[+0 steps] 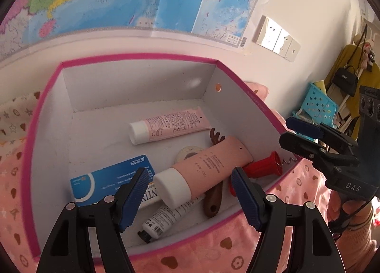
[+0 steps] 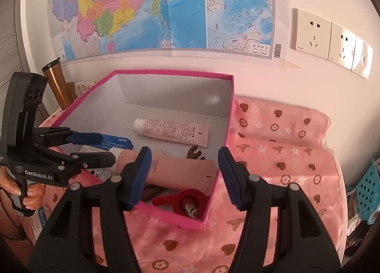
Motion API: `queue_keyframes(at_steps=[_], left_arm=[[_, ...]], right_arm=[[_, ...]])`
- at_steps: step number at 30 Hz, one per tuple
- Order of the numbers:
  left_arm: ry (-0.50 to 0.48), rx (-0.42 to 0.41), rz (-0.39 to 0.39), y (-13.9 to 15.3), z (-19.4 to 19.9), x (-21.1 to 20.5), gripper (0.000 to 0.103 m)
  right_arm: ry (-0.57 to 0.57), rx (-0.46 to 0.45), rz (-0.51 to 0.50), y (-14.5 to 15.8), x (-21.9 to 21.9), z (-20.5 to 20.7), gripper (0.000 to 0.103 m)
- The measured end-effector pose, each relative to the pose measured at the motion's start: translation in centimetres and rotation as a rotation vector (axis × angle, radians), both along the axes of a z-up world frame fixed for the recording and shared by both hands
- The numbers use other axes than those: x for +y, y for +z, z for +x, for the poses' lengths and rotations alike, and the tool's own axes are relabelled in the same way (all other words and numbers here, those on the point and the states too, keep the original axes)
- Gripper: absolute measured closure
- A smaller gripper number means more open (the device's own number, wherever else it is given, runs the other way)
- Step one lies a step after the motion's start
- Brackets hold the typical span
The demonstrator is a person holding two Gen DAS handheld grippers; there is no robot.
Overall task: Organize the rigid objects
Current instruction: 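Lower the lotion tube into the box and open the right gripper, then move the right gripper to the blue-and-white medicine box and grasp it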
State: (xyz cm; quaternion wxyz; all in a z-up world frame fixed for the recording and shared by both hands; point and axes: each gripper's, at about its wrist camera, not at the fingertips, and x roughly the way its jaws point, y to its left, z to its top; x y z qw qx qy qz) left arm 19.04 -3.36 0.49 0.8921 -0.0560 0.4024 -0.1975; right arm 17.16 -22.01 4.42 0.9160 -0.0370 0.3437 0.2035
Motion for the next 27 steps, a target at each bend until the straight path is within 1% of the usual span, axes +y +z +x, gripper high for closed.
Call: queue_keyframes(at_steps=[4, 7, 9, 10, 13, 17, 19, 25, 27], left_arm=[[0.009, -0.062, 0.046, 1.0, -1.9, -0.1, 0.028], [0.017, -0.115, 0.088, 1.8, -3.7, -0.2, 0.027], [0.028, -0.146, 0.113, 2.3, -5.2, 0.0, 0.026], [0.029, -0.162, 0.123, 2.4, -6.0, 0.2, 0.024], [0.028, -0.186, 0.137, 2.6, -8.3, 0.8, 0.021], [0.045, -0.171, 0.164, 1.8, -11.0, 2.1, 0.020], [0.064, -0.145, 0.178, 1.0, -12.2, 3.1, 0.020], [0.131, -0.059, 0.180, -1.5, -14.9, 5.8, 0.020], [0.145, -0.043, 0.176, -1.9, -15.9, 6.4, 0.020]], right_arm=[[0.012, 0.002, 0.049, 0.3, -0.5, -1.2, 0.043], [0.048, 0.002, 0.104, 0.7, -0.7, -2.6, 0.043], [0.085, 0.011, 0.141, 0.9, -0.6, -3.8, 0.043], [0.104, 0.020, 0.158, 0.8, -0.5, -4.3, 0.043], [0.175, 0.068, 0.206, 0.2, 0.0, -6.2, 0.043], [0.257, 0.127, 0.223, -1.1, 1.3, -8.8, 0.043], [0.288, 0.160, 0.234, -1.9, 1.9, -9.7, 0.043], [0.367, 0.304, 0.238, -5.4, 4.4, -12.0, 0.043], [0.390, 0.344, 0.239, -6.3, 5.0, -12.5, 0.043]])
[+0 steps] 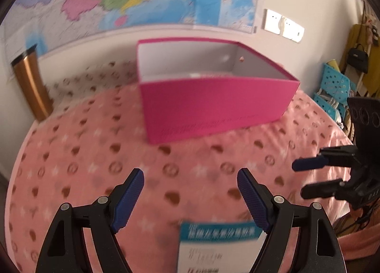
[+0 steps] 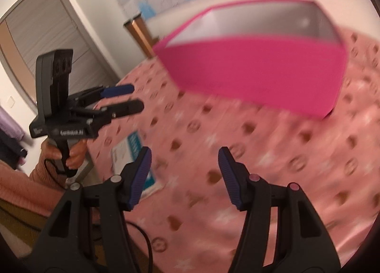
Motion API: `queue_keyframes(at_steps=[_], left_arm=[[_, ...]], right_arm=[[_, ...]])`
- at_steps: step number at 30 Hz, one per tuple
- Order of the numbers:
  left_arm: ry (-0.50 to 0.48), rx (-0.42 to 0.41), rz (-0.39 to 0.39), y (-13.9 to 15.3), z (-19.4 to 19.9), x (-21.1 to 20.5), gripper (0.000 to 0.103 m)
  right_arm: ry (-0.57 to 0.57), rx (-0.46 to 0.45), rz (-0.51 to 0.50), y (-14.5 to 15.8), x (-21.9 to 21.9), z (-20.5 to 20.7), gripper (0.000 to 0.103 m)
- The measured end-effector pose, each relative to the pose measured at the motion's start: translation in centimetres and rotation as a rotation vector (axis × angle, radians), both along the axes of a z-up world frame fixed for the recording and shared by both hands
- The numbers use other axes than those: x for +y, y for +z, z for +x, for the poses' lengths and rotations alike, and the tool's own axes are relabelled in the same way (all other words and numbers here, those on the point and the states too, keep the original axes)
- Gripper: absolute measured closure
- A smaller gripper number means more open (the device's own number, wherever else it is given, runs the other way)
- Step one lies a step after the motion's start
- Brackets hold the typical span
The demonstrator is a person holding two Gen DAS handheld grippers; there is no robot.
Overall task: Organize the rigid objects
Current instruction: 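Move the right gripper to the blue-and-white medicine box and grasp it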
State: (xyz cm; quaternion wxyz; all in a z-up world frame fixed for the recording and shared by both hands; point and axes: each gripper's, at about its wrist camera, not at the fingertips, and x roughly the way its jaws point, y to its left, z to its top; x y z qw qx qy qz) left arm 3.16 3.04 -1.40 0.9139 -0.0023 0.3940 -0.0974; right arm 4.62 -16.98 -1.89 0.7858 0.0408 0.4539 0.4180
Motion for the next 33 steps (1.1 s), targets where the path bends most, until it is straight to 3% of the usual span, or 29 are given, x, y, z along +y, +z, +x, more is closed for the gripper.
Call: queue_keyframes(at_steps=[2, 6, 18, 23, 29, 33], left_arm=[[0.001, 0.013, -0.014, -0.3, -0.7, 0.2, 0.020], [0.024, 0.036, 0.036, -1.0, -1.7, -0.3, 0.020], [0.006, 0.054, -0.010, -1.7, -3.3, -0.2, 0.021], [-0.007, 0.073, -0.039, -2.2, -3.8, -0.1, 0.022], [-0.040, 0.122, -0.077, -2.9, -4.4, -0.3, 0.034], [-0.052, 0.137, -0.096, -3.1, -4.6, -0.5, 0.036]], right_arm=[[0.025, 0.030, -0.001, -0.6, 0.7, -0.5, 0.043], [0.062, 0.049, -0.007, -1.1, 1.4, -1.4, 0.043], [0.114, 0.097, -0.019, -2.2, 2.5, -3.2, 0.043], [0.144, 0.115, -0.008, -2.7, 3.6, -3.4, 0.049], [0.139, 0.123, 0.008, -3.1, 4.4, -3.0, 0.058], [0.124, 0.117, 0.006, -3.1, 4.6, -2.6, 0.060]])
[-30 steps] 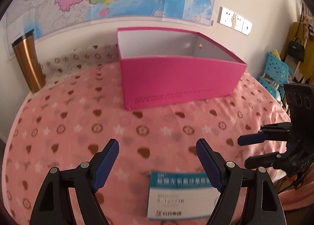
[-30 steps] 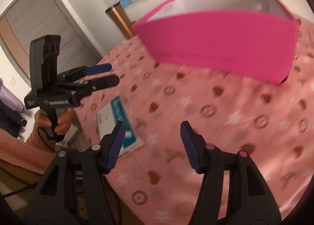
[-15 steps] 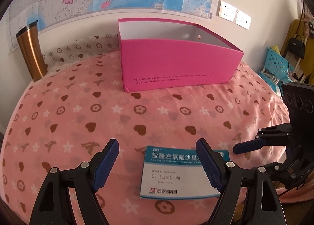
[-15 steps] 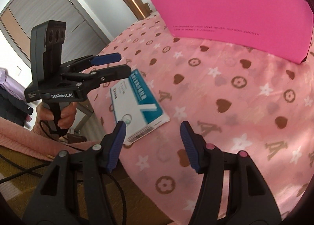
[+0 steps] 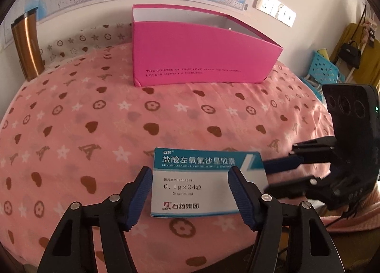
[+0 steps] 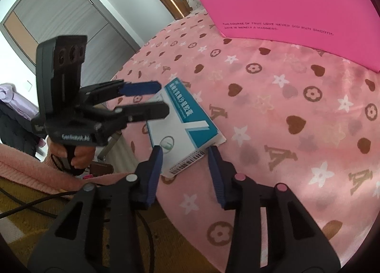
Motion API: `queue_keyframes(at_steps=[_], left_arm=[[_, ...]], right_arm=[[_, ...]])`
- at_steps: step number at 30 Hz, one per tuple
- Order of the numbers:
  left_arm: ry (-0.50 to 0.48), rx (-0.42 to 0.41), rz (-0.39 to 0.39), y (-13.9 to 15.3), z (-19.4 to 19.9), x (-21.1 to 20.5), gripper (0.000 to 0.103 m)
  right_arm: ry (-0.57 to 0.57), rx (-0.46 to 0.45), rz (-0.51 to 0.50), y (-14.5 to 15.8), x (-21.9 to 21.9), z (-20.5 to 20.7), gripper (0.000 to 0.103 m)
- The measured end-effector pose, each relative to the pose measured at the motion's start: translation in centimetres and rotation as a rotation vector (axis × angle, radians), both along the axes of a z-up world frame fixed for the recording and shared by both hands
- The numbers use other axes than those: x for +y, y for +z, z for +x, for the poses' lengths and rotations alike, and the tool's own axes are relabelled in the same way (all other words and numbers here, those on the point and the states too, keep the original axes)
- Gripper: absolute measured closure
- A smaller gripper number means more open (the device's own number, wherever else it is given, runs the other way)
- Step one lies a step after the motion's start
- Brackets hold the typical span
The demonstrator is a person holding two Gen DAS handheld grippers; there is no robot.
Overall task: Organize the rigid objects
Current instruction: 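Move the right gripper to the blue-and-white medicine box and grasp it, then lift the medicine box with the right gripper toward the magenta box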
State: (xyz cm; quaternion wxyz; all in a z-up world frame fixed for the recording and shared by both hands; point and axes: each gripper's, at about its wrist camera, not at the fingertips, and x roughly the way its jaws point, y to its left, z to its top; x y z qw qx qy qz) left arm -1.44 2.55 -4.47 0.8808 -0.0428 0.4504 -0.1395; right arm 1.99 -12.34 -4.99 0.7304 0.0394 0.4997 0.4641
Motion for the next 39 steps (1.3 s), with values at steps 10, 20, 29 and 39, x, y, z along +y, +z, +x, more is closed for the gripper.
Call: queue_keyframes(at_steps=[10, 20, 29, 39], left_arm=[[0.007, 0.005, -0.071, 0.1, 0.9, 0.0, 0.036], [0.021, 0.002, -0.084, -0.2, 2.5, -0.2, 0.055], [0.014, 0.050, -0.116, -1.1, 2.3, 0.0, 0.055], [0.010, 0.012, -0.102, 0.1, 2.3, -0.4, 0.055]], right_arm=[[-0.084, -0.034, 0.004, 0.3, -0.8, 2.3, 0.060], [-0.159, -0.054, -0.010, 0.2, -1.7, 5.0, 0.060], [-0.166, -0.037, -0.011, -0.1, -2.2, 4.8, 0.060], [-0.180, -0.085, -0.024, 0.9, -2.1, 4.6, 0.060]])
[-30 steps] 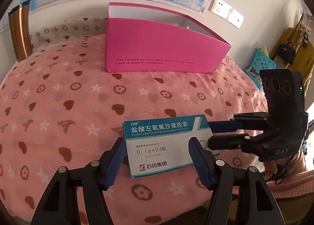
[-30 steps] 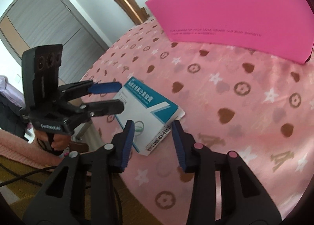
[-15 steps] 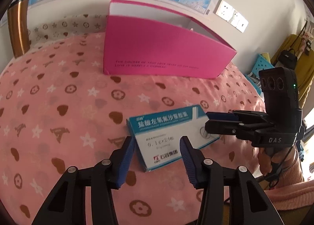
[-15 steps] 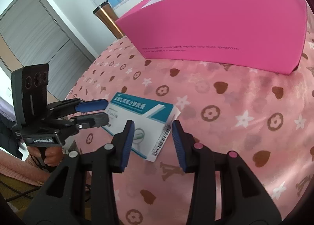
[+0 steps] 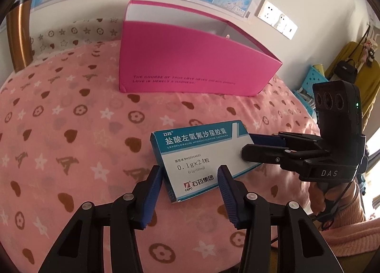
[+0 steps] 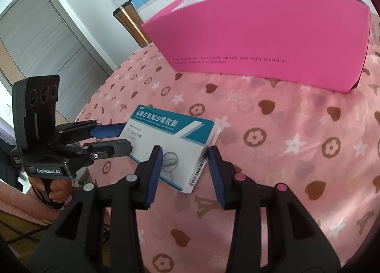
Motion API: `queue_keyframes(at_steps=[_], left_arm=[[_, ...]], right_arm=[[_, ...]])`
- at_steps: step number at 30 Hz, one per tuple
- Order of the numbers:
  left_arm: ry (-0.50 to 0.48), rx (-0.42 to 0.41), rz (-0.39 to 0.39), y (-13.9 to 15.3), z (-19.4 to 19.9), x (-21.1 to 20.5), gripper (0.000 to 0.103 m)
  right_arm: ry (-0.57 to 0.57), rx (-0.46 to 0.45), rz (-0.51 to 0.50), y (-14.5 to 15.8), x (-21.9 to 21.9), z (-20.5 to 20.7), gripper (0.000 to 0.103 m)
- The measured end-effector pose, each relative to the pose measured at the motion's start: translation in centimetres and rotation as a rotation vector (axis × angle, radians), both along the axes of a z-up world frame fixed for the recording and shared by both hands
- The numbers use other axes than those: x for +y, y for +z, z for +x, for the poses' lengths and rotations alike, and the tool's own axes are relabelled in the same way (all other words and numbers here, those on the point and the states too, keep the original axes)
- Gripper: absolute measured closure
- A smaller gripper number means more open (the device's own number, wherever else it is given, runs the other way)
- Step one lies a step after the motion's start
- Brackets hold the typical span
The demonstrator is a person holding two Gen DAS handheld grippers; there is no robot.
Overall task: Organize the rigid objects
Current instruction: 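Lift the medicine box with the right gripper toward the magenta box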
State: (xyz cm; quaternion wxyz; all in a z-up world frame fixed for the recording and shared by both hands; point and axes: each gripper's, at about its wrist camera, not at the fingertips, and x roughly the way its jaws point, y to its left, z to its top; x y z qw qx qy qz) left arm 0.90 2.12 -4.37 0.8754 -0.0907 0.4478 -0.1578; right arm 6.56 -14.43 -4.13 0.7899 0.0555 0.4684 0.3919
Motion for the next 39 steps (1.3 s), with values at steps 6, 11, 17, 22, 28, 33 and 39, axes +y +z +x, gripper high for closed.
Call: queue_keyframes(at_steps=[6, 11, 17, 22, 28, 33, 39], left_arm=[[-0.004, -0.025, 0.007, 0.9, 0.4, -0.3, 0.055], [-0.005, -0.037, 0.026, 1.4, 0.8, -0.6, 0.055], [-0.004, -0.059, 0.030, 2.0, 1.0, -0.8, 0.055], [-0.006, -0.074, 0.035, 2.5, 1.1, -0.9, 0.054], [-0.007, -0.089, 0.042, 2.9, 1.3, -1.0, 0.054], [-0.010, -0.099, 0.045, 3.2, 1.4, -1.2, 0.054], [-0.012, -0.106, 0.040, 3.5, 1.4, -1.2, 0.054]], right_arm=[[-0.013, -0.023, 0.009, 0.8, -0.6, 0.2, 0.060], [-0.019, -0.036, 0.006, 1.4, -0.7, 0.4, 0.060], [-0.025, -0.054, 0.008, 2.1, -0.8, 0.6, 0.060], [-0.027, -0.067, 0.008, 2.5, -0.8, 0.9, 0.060], [-0.030, -0.081, 0.008, 2.8, -0.7, 1.1, 0.060], [-0.033, -0.086, 0.009, 2.9, -0.8, 1.1, 0.060], [-0.036, -0.093, 0.010, 3.1, -1.0, 1.1, 0.060]])
